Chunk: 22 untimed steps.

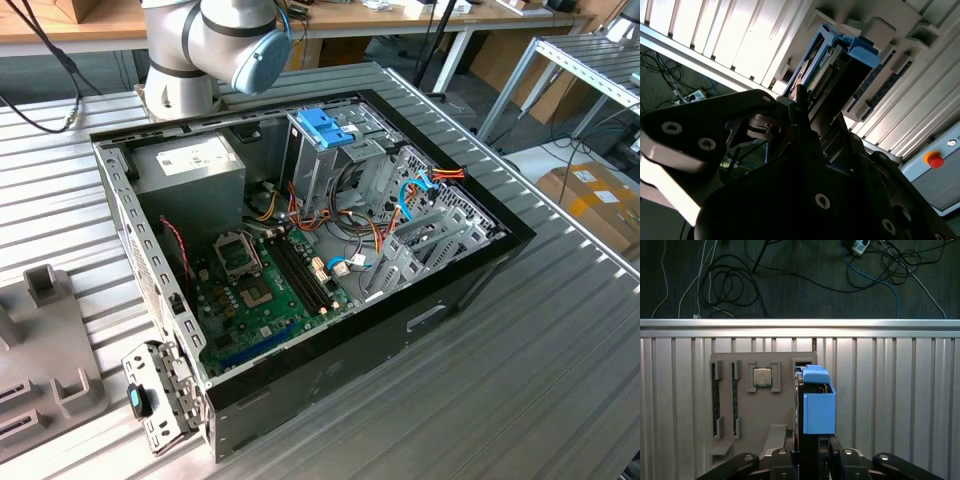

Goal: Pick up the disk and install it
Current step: 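Pick up the disk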

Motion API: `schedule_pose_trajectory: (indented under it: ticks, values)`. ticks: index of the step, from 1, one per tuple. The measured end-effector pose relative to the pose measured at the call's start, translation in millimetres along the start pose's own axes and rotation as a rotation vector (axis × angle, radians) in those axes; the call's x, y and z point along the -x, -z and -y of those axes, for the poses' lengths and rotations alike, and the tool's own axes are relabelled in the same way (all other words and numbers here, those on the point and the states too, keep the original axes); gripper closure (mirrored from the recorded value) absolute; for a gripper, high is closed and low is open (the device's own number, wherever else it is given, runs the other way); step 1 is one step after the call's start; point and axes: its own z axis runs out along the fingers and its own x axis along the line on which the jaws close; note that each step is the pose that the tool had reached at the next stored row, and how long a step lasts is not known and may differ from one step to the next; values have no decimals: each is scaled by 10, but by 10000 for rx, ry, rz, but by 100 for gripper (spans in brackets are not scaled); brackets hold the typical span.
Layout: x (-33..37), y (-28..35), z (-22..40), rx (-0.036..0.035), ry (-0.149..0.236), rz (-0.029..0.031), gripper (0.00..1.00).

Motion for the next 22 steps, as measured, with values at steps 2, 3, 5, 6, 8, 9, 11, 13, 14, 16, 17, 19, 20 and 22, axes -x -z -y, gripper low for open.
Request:
schedule_pose_trajectory:
  ticks: [2,3,5,6,8,9,11,13,14,16,17,19,20,22]
  values:
    - [0,17,1,1,1,0,65]
    - [-1,29,1,1,0,-1,65]
    - [-1,80,2,0,0,0,65]
    - [-2,101,3,1,0,0,65]
    - [-3,141,4,0,1,0,65]
    - [-3,177,5,0,0,0,65]
    - [-4,223,6,0,0,0,65]
    - [-5,274,8,-1,0,0,65]
    - [-6,320,9,0,1,0,65]
    - [-7,384,11,-1,0,0,65]
    - [-7,417,12,0,1,0,65]
    - [-8,475,13,-1,0,0,65]
    - [-9,504,14,0,1,0,65]
    - [-10,568,16,0,0,0,65]
